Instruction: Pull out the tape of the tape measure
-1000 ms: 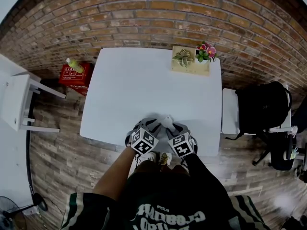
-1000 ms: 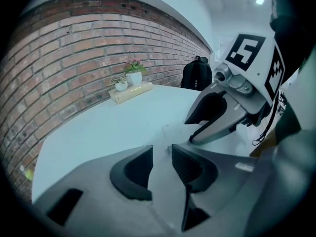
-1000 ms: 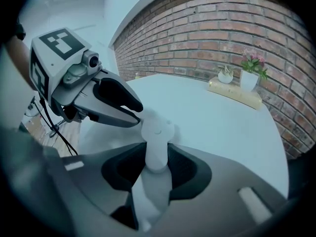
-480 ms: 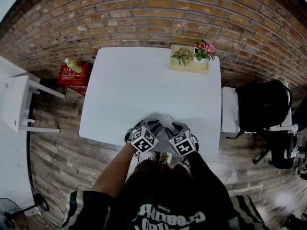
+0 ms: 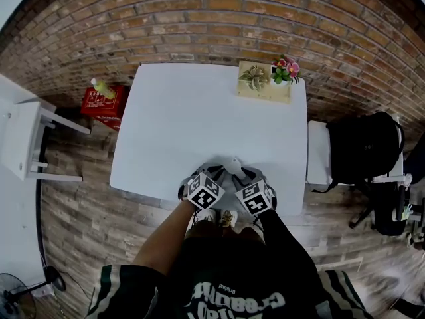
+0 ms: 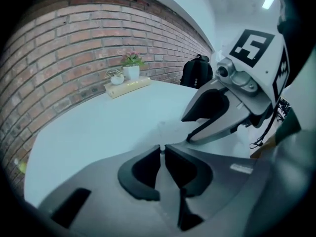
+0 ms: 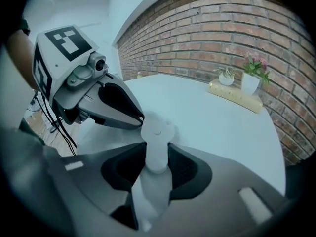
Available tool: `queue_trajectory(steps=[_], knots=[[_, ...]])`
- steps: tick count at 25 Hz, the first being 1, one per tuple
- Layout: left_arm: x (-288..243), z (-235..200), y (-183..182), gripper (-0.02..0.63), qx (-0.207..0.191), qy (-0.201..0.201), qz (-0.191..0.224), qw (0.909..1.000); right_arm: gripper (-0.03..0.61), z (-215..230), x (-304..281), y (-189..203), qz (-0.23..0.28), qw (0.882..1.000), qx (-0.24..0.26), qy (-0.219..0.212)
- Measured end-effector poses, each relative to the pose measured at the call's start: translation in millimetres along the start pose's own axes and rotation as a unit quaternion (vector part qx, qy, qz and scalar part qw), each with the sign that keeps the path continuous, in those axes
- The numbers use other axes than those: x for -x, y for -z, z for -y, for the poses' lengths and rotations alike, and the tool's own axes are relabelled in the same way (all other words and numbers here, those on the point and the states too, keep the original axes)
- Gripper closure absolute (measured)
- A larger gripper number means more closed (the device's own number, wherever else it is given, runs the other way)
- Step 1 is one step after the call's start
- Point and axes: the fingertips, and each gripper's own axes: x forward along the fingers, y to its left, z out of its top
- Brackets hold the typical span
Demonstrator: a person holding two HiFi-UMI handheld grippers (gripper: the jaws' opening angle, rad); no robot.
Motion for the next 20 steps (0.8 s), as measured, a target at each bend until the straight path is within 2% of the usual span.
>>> queue_trajectory(steps=[1,6,15,20], knots=[[0.0,-1.9,0.1,0.575,0.005,-0.007,-0.001,1.0000,0.426,-0.4,0.2,0.3,-0.001,1.000,-0.005,0.006],[0.7,-4.0,0.5,0.575,0.016,-0.023,0.000,0.9996,0.428,1.4,0.8,0.9,-0.003,0.999,-0.024,0.025],[10.9,-11.7,12.6,0.575,0.025,-0.037,-0.005,0.9990,0.428,1.0,0.7,2.6,-0.005,0.999,-0.030,0.029],[16.5,-21.0,20.5,0.574,0.041,-0.061,-0.010,0.9973,0.428,0.8,0.8,1.9,-0.002,0.999,-0.042,0.033]])
